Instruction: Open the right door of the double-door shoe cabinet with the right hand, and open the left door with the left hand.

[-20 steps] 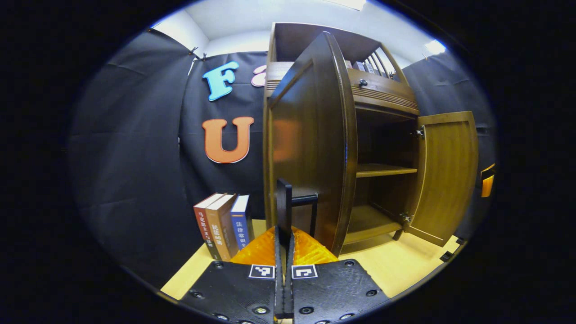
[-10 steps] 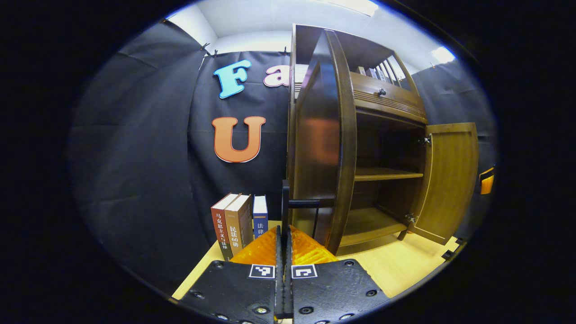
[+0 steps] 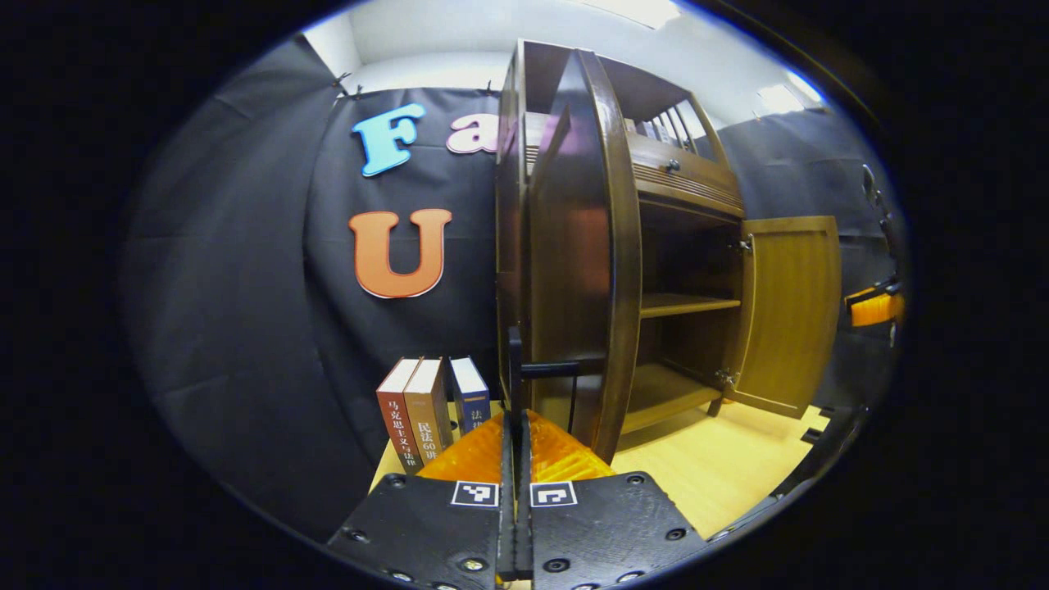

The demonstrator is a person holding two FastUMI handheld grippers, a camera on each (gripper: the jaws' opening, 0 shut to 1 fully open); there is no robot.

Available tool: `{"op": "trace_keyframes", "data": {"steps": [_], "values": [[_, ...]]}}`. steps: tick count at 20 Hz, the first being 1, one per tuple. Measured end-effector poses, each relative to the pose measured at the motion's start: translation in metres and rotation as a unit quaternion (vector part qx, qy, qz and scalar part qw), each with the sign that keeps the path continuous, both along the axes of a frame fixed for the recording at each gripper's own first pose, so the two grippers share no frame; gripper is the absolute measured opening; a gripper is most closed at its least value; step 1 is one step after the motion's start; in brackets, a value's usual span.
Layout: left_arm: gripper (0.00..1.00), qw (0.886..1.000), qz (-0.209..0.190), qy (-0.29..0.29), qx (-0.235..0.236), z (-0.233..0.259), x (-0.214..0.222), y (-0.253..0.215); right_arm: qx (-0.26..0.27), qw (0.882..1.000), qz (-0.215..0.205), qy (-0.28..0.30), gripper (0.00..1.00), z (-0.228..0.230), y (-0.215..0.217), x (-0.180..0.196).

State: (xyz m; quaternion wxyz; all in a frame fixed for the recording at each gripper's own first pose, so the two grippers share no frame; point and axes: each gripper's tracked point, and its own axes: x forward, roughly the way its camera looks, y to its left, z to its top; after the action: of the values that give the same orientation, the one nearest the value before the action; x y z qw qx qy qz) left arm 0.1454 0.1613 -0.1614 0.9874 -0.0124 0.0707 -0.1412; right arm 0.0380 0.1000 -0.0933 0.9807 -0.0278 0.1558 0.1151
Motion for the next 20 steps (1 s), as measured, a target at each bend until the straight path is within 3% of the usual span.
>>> {"op": "trace_keyframes", "data": {"steps": [1,2,5,10,12,13,15,16,17,20], "values": [[0.02,1.000,0.001,-0.002,0.009,0.002,0.000,0.003,-0.001,1.000,0.000,-0.001,1.00,0.000,-0.002,0.001],[0.03,1.000,0.001,-0.003,0.015,0.003,-0.003,0.005,-0.001,1.000,-0.001,-0.004,0.96,0.002,-0.004,0.002],[0.20,1.000,0.014,0.005,0.011,0.006,-0.017,0.015,0.005,1.000,-0.001,-0.011,0.96,0.007,-0.012,0.005],[1.00,0.998,0.053,0.018,0.007,0.029,-0.056,0.018,0.014,1.000,0.001,-0.028,0.96,0.017,-0.024,0.013],[0.96,0.997,0.072,0.008,0.017,0.050,-0.068,0.015,0.015,0.999,0.000,-0.033,0.96,0.021,-0.028,0.016],[1.00,0.997,0.079,0.000,0.014,0.063,-0.071,0.010,0.017,0.999,0.001,-0.036,0.96,0.023,-0.030,0.017],[0.96,0.997,0.077,-0.011,-0.006,0.085,-0.075,-0.012,0.018,0.999,0.002,-0.041,0.96,0.027,-0.033,0.021],[0.96,0.997,0.080,-0.015,-0.010,0.097,-0.077,-0.021,0.018,0.999,0.001,-0.043,1.00,0.029,-0.035,0.022],[0.96,0.996,0.087,-0.022,-0.009,0.108,-0.085,-0.027,0.018,0.999,0.000,-0.046,0.96,0.032,-0.038,0.023],[1.00,0.994,0.100,-0.043,-0.006,0.142,-0.086,-0.052,0.029,0.998,-0.005,-0.053,1.00,0.038,-0.046,0.029]]}}
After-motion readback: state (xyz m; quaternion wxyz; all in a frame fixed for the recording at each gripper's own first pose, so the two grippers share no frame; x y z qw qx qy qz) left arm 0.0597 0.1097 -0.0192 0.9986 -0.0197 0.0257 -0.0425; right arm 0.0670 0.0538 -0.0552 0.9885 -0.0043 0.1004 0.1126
